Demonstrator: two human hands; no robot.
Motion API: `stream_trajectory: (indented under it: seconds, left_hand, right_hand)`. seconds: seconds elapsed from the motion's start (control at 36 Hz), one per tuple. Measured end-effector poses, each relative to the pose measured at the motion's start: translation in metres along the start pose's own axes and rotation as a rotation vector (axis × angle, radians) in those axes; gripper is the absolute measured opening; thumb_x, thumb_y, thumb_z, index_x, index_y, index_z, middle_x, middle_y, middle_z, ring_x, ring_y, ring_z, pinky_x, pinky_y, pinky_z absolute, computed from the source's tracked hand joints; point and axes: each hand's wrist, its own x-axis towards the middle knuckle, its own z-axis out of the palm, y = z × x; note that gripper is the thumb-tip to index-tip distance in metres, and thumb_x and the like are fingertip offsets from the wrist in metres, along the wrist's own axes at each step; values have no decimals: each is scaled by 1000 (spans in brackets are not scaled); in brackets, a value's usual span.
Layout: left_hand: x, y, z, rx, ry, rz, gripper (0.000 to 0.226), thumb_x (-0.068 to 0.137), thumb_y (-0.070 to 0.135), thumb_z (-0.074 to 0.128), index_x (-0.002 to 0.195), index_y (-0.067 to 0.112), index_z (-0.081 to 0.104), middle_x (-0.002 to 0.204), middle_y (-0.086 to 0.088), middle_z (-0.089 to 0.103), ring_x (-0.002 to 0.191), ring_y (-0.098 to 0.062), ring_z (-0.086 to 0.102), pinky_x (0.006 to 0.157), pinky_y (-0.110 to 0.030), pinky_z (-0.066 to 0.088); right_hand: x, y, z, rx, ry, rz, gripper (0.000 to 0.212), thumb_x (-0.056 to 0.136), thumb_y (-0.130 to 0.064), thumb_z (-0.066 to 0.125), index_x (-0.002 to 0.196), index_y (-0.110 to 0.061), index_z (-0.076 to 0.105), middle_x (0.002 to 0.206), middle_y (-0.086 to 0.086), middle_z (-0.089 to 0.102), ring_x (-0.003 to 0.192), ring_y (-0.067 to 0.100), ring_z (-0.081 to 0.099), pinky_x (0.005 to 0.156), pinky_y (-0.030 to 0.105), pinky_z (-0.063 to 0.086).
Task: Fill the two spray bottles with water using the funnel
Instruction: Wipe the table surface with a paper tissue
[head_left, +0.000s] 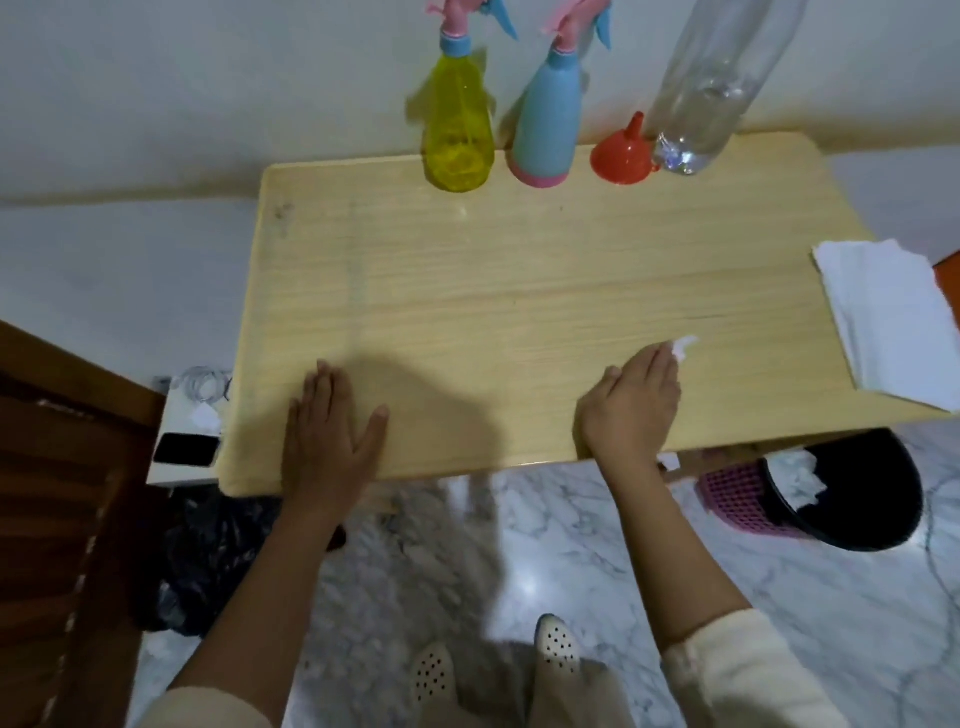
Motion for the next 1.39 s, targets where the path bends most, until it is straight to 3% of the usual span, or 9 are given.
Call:
stream_trajectory:
  seconds: [0.14, 0.25, 0.31, 0.53, 0.69, 0.86, 1.0, 1.17, 1.39]
  left_hand:
    - [-14, -36, -10, 18, -21, 48, 95, 79, 71, 12, 152, 10, 15, 161, -6, 6, 149, -21, 2, 118, -35, 1]
    - [-28, -52, -14, 9, -8, 51, 86, 86, 63, 18, 152, 9, 12, 161, -4, 4, 148, -18, -1, 118, -33, -2]
    - [-31, -55, -14, -18, -7, 41, 80, 89, 56, 23, 152, 7, 13, 161, -6, 4, 148, -19, -1, 119, -33, -3]
    - [-34, -58, -9, -71, 37, 38, 88, 83, 63, 15, 151, 5, 17, 161, -8, 9, 149, -22, 3, 119, -34, -1]
    - [-32, -55, -4, -51, 71, 17, 88, 84, 59, 15, 149, 1, 23, 159, -14, 18, 147, -30, 13, 118, -44, 10]
    - [-32, -56, -5, -52, 79, 25, 89, 83, 60, 13, 149, 1, 23, 159, -13, 18, 147, -29, 14, 118, -44, 11]
    - [-33, -53, -4, -61, 103, 8, 87, 84, 58, 15, 148, 0, 26, 158, -14, 21, 147, -30, 16, 117, -45, 13]
    - [-38, -40, -7, -125, 105, -50, 66, 95, 38, 36, 147, -1, 28, 157, -15, 21, 147, -30, 15, 117, -43, 12]
    - [-65, 6, -2, -126, 92, -144, 42, 95, 18, 51, 127, -9, 46, 138, -26, 44, 127, -40, 39, 104, -53, 36]
  right_hand:
    - [-44, -72, 32, -9, -168, -179, 57, 99, -20, 30, 148, 0, 8, 159, 12, 3, 147, 23, 2, 118, 38, 3]
    - [-94, -110, 55, -58, -283, -513, 55, 84, -22, 35, 130, 5, 50, 139, 20, 49, 129, 28, 47, 101, 41, 43]
    - [-108, -106, 58, -83, -363, -583, 56, 82, -23, 33, 127, 3, 54, 135, 18, 54, 125, 29, 52, 99, 42, 45]
    - [-78, -63, 2, 145, -606, -783, 78, 82, -26, 69, 146, -7, 28, 155, 10, 24, 142, 24, 23, 115, 32, 21]
    - [-57, -74, 0, -45, -798, -871, 91, 83, -26, 70, 150, -17, 9, 160, 1, 2, 147, 18, -3, 116, 34, 6]
    - [-62, -67, -2, 41, -680, -829, 73, 81, -23, 72, 144, -12, 35, 153, 3, 29, 140, 18, 25, 106, 21, 20]
    - [-77, -60, 4, 130, -510, -814, 42, 84, -10, 65, 125, -6, 57, 130, 10, 53, 116, 30, 46, 95, 32, 37]
    - [-96, -50, 8, 149, -372, -860, 26, 90, -6, 55, 115, -6, 62, 109, 12, 59, 91, 29, 48, 75, 28, 33]
    - [-116, -9, -15, 237, -352, -686, 26, 93, -11, 49, 116, -3, 59, 108, 17, 59, 98, 34, 50, 80, 34, 36]
